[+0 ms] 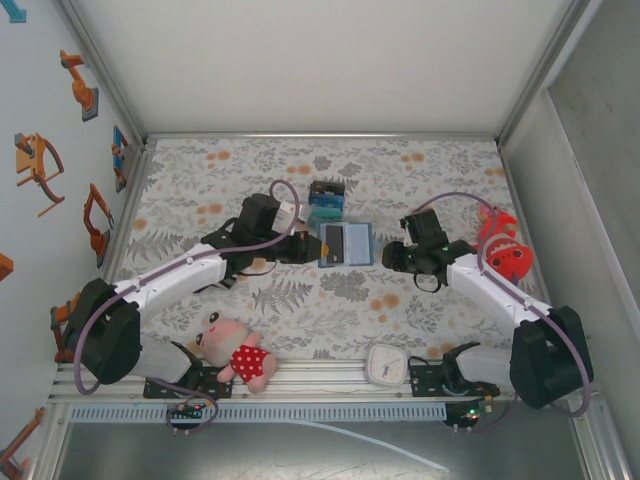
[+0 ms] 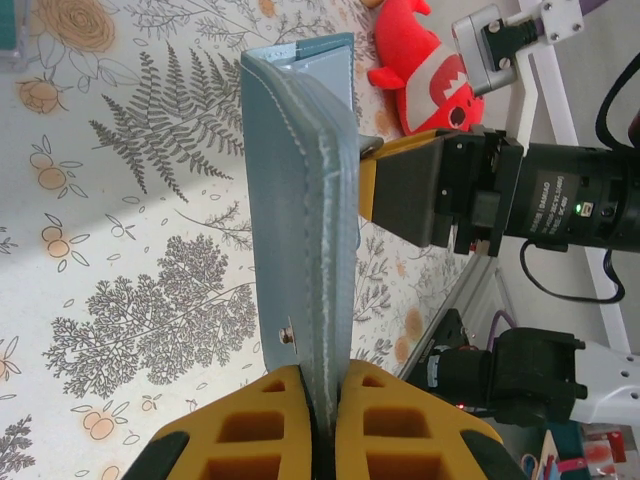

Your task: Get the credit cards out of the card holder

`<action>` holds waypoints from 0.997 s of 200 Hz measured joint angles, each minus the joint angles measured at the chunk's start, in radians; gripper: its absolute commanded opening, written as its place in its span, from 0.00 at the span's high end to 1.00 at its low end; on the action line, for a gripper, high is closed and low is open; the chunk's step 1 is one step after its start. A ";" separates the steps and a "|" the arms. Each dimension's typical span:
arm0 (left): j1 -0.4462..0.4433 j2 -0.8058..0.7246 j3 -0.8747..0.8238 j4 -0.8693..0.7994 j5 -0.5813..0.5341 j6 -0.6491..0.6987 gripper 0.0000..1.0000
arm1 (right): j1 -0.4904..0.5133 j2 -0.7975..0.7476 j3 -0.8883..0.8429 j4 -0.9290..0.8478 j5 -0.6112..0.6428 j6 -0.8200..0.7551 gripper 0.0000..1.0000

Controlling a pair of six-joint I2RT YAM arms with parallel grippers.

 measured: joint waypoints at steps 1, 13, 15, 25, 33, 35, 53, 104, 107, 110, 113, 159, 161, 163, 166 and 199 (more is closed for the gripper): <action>0.000 0.000 -0.001 0.001 0.001 0.000 1.00 | -0.001 0.000 0.000 0.000 0.000 0.000 0.65; 0.000 0.002 -0.010 0.011 0.006 -0.004 1.00 | -0.014 0.003 -0.004 0.007 -0.008 -0.002 0.67; 0.001 0.002 -0.012 0.013 0.007 -0.004 1.00 | -0.017 0.004 -0.005 0.008 -0.010 -0.003 0.67; 0.003 0.002 -0.019 0.020 0.009 -0.006 1.00 | -0.031 0.005 -0.007 0.011 -0.017 -0.003 0.68; 0.006 0.002 -0.024 0.022 0.012 -0.007 1.00 | -0.044 0.005 -0.011 0.014 -0.020 -0.003 0.69; 0.006 0.003 -0.025 0.023 0.013 -0.006 1.00 | -0.048 0.005 -0.011 0.014 -0.020 -0.004 0.70; 0.013 0.011 -0.032 0.023 0.013 -0.006 1.00 | -0.078 0.002 -0.017 0.014 -0.024 -0.006 0.72; 0.019 0.100 -0.058 0.055 0.028 -0.007 1.00 | -0.103 -0.092 -0.017 -0.013 -0.023 -0.006 0.73; 0.019 0.107 -0.058 0.060 0.031 -0.008 1.00 | -0.103 -0.099 -0.017 -0.015 -0.023 -0.006 0.73; 0.019 0.114 -0.058 0.063 0.033 -0.008 1.00 | -0.103 -0.105 -0.017 -0.018 -0.023 -0.006 0.73; 0.019 0.121 -0.058 0.068 0.035 -0.009 1.00 | -0.103 -0.111 -0.016 -0.020 -0.023 -0.006 0.73; 0.019 0.221 -0.058 0.139 0.081 -0.037 1.00 | -0.103 -0.160 -0.006 -0.039 -0.073 0.010 0.66; 0.019 0.225 -0.058 0.141 0.082 -0.038 1.00 | -0.103 -0.161 -0.004 -0.039 -0.077 0.013 0.66; 0.019 0.227 -0.058 0.142 0.083 -0.038 1.00 | -0.103 -0.161 -0.004 -0.039 -0.080 0.013 0.66; 0.019 0.231 -0.058 0.143 0.084 -0.040 1.00 | -0.103 -0.161 -0.002 -0.038 -0.085 0.014 0.65; 0.019 0.273 -0.058 0.156 0.097 -0.043 1.00 | -0.063 -0.158 0.010 -0.026 -0.126 0.040 0.64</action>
